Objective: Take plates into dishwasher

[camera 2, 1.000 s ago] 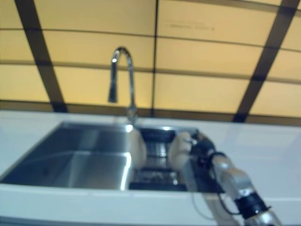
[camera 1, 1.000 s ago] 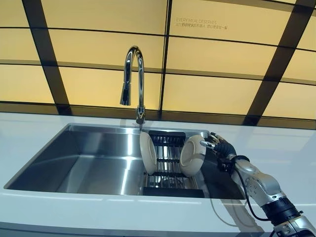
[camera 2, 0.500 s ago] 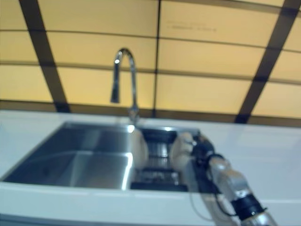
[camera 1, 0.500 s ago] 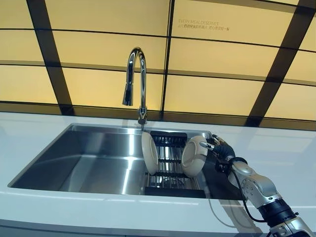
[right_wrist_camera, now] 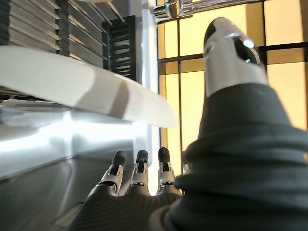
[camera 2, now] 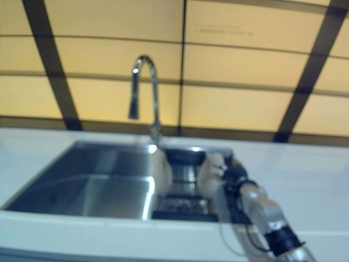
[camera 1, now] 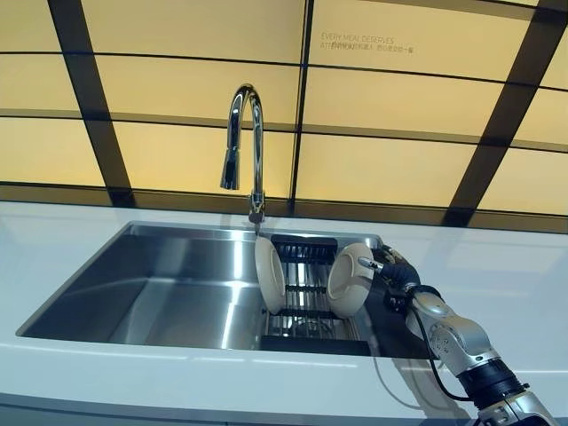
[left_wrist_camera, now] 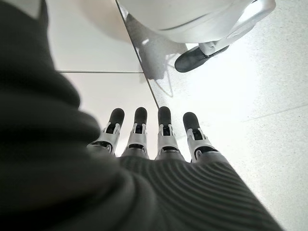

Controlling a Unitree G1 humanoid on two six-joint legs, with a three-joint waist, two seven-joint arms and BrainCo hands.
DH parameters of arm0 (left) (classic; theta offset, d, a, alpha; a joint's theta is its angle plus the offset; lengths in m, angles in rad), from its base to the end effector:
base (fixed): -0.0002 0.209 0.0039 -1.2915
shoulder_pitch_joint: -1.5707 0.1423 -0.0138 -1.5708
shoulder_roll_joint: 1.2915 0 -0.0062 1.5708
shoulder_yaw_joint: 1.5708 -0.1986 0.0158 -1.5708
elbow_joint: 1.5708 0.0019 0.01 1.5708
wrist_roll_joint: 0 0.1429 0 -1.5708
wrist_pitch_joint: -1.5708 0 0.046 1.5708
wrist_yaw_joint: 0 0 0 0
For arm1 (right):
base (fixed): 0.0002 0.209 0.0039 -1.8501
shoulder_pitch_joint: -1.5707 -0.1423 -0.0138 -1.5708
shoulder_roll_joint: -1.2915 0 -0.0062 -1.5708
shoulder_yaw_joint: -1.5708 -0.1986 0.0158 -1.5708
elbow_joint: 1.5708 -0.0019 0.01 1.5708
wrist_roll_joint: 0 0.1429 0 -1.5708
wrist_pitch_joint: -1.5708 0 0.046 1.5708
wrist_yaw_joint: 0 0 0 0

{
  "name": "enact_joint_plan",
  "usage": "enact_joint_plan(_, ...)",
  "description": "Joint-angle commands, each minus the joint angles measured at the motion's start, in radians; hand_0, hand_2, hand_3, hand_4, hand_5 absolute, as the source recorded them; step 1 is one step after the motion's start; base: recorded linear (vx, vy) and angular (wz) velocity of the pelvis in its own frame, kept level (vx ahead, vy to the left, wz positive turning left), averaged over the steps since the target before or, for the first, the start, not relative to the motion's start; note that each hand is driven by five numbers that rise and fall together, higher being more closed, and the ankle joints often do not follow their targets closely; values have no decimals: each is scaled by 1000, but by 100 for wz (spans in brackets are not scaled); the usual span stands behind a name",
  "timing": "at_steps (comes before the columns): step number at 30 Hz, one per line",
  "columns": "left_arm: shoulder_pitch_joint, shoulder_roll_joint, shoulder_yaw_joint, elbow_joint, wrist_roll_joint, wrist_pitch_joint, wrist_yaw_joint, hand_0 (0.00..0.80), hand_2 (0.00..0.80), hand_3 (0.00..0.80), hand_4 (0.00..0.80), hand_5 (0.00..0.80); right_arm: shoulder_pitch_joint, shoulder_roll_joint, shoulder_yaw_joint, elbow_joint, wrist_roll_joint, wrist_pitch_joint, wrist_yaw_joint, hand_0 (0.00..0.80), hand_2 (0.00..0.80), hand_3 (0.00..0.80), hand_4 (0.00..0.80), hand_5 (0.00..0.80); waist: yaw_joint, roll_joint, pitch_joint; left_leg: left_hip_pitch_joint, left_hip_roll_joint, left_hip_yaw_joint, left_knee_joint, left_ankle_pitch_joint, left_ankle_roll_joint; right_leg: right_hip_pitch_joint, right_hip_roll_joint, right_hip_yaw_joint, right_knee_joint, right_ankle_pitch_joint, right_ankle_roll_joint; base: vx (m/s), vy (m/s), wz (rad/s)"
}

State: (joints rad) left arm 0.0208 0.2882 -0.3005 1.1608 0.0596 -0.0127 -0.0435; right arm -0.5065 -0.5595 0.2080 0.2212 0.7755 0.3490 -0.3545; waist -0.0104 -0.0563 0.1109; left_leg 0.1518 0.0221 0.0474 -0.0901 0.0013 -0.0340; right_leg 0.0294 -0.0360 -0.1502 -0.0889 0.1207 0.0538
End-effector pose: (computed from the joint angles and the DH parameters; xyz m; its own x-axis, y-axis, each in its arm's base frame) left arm 0.0751 0.2320 -0.1313 0.3570 0.1052 -0.9282 0.3643 0.8993 0.2421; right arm 0.3009 -0.2081 0.1122 0.9740 -0.1113 -0.1974 0.1279 0.9890 0.0738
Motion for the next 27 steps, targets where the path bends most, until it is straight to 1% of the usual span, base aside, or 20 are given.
enact_joint_plan(1,-46,17,-39,27,-25,-13,14,0,0,0,0,0,-60,10,-22,13,-28,-33,10,0,0,0,0,0,25,-19,9,-20,-55,59,3,-50,34,70,14,13,2,-87,30,0,0,0)
enact_joint_plan(27,-57,16,-71,17,-39,1,16,0,0,0,0,0,-107,47,-14,153,45,-17,-57,0,0,0,0,0,43,-13,16,-18,-58,60,3,-50,37,77,8,4,4,-89,31,0,0,0)
